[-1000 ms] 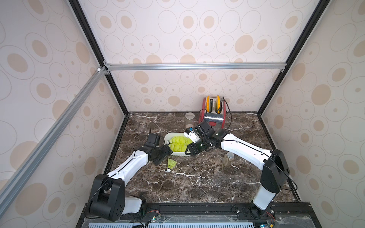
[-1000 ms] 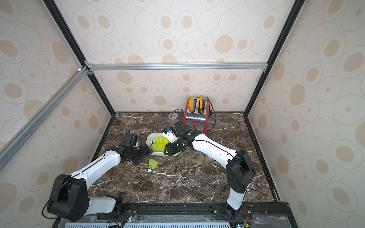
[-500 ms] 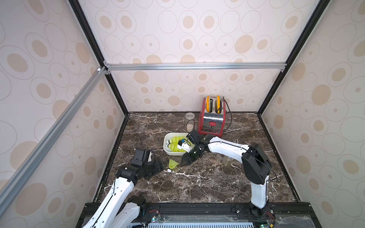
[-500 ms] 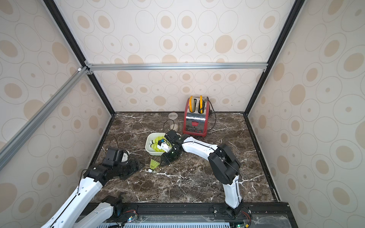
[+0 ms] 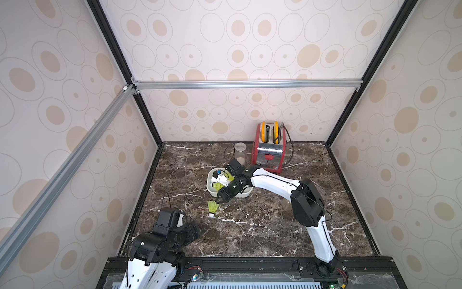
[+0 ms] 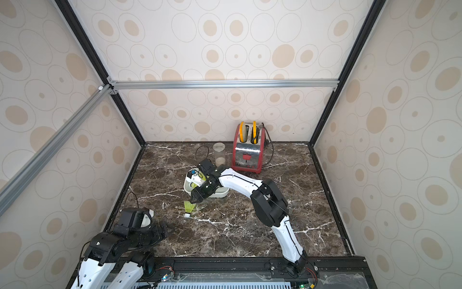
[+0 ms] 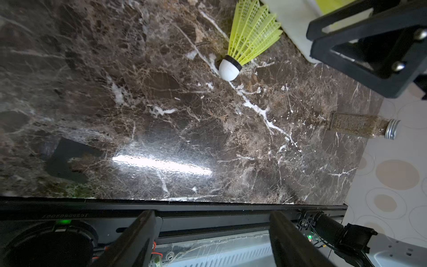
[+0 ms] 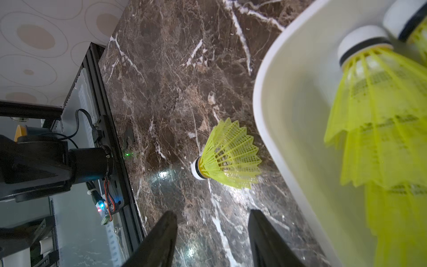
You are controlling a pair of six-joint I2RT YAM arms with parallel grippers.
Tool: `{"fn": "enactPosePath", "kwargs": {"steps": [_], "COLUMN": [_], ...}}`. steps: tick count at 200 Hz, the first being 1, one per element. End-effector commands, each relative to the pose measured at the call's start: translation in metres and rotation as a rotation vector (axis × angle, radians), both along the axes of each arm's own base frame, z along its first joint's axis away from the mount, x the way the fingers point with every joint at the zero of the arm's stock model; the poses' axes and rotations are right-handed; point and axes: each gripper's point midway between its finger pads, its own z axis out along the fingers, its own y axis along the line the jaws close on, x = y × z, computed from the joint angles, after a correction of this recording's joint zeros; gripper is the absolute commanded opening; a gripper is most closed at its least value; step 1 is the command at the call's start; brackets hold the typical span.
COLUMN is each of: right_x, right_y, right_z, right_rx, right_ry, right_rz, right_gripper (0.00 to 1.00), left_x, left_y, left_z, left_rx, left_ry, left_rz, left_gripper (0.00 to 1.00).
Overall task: Put the shuttlecocks into the storage box
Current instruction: Pick up the shuttlecock at the center of the board.
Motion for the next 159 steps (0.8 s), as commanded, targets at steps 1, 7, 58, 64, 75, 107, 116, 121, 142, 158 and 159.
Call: {"fn": "enactPosePath", "kwargs": {"steps": [1,7,58,64,75,107,116,121,142,158,159], "right_x": [-0.003,-0.001,0.0,0.0,-0.003,-0.016,-0.018,-0.019,-0.021,-0.024,-0.024], "right_y": [0.01,0.013,0.031,0.032,0.034,0.027,0.024,0.023,0.018,0.016,0.016], "right_z": [-0.007,-0.007,-0.015,-0.017,-0.019,-0.036,-0.04,-0.041,-0.043,-0.044,-0.044], "right_rx": [-0.03,-0.033,-0.058,-0.061,-0.068,-0.123,-0.138,-0.144,-0.153,-0.157,-0.157], "right_ry": [-0.021,-0.03,-0.082,-0.082,-0.083,-0.069,-0.065,-0.062,-0.057,-0.047,-0.046], "right_rz": [0.027,0.028,0.061,0.066,0.075,0.109,0.118,0.121,0.121,0.124,0.123], "right_gripper": [0.56,0.57,0.59,0.59,0.59,0.56,0.53,0.52,0.48,0.44,0.44], "left_x": [-0.013,-0.014,-0.018,-0.018,-0.019,-0.017,-0.015,-0.014,-0.012,-0.012,-0.012], "left_y": [0.006,0.006,0.006,0.006,0.006,0.006,0.005,0.005,0.003,-0.001,-0.001], "left_z": [0.001,0.001,0.006,0.007,0.008,0.013,0.016,0.017,0.021,0.021,0.021], "left_rx": [0.022,0.021,0.013,0.012,0.011,0.012,0.009,0.01,0.006,-0.011,-0.012], "left_ry": [0.038,0.037,0.032,0.033,0.032,0.02,0.007,-0.001,-0.022,-0.037,-0.038], "left_rz": [0.013,0.012,0.012,0.013,0.011,0.002,-0.003,-0.008,-0.03,-0.047,-0.048], "left_gripper": [0.8,0.8,0.8,0.8,0.8,0.8,0.8,0.8,0.8,0.8,0.8]}}
